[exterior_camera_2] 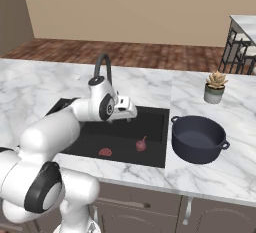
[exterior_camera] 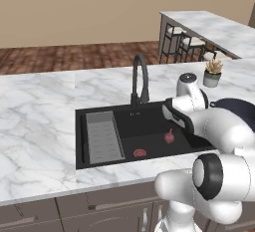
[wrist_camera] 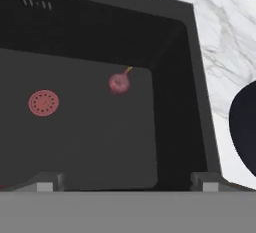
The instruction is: Dump the onion from the pot into the sink. Then turn on the water and wash the onion. Then turn off the water and put the onion back in the pot.
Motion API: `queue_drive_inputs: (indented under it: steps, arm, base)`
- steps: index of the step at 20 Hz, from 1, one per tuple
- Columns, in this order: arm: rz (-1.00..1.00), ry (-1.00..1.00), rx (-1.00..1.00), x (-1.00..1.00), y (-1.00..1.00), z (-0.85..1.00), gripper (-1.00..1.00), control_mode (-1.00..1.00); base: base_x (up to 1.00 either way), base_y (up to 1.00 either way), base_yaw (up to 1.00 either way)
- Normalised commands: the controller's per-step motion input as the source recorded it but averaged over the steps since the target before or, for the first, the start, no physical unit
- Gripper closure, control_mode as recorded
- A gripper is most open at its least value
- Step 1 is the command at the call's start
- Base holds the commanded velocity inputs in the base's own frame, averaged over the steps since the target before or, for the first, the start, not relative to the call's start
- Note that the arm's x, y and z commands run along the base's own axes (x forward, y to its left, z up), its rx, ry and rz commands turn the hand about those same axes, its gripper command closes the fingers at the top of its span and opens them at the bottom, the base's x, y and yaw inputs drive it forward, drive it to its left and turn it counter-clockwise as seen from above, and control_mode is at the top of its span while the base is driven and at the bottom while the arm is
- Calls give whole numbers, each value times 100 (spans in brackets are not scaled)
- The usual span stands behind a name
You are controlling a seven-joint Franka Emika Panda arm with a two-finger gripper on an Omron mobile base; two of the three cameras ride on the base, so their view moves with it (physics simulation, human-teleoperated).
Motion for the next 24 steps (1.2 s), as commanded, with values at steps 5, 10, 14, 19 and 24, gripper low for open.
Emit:
queue_drive_inputs:
  steps: [5, 10, 14, 19, 24]
  arm:
    - [0, 11, 0, 24, 0, -4, -100, -100]
    - [0, 7, 0, 13, 0, -18, -100, -100]
    - [0, 4, 1, 5, 0, -22, -100, -100]
    - [0, 3, 3, 6, -1, -16, -100, -100]
    - [0, 1, 4, 9, -12, -7, -100, -100]
  base:
    - [0, 0, 0]
    - [0, 0, 0]
    - [0, 0, 0]
    - [0, 0, 0]
    - [0, 0, 0]
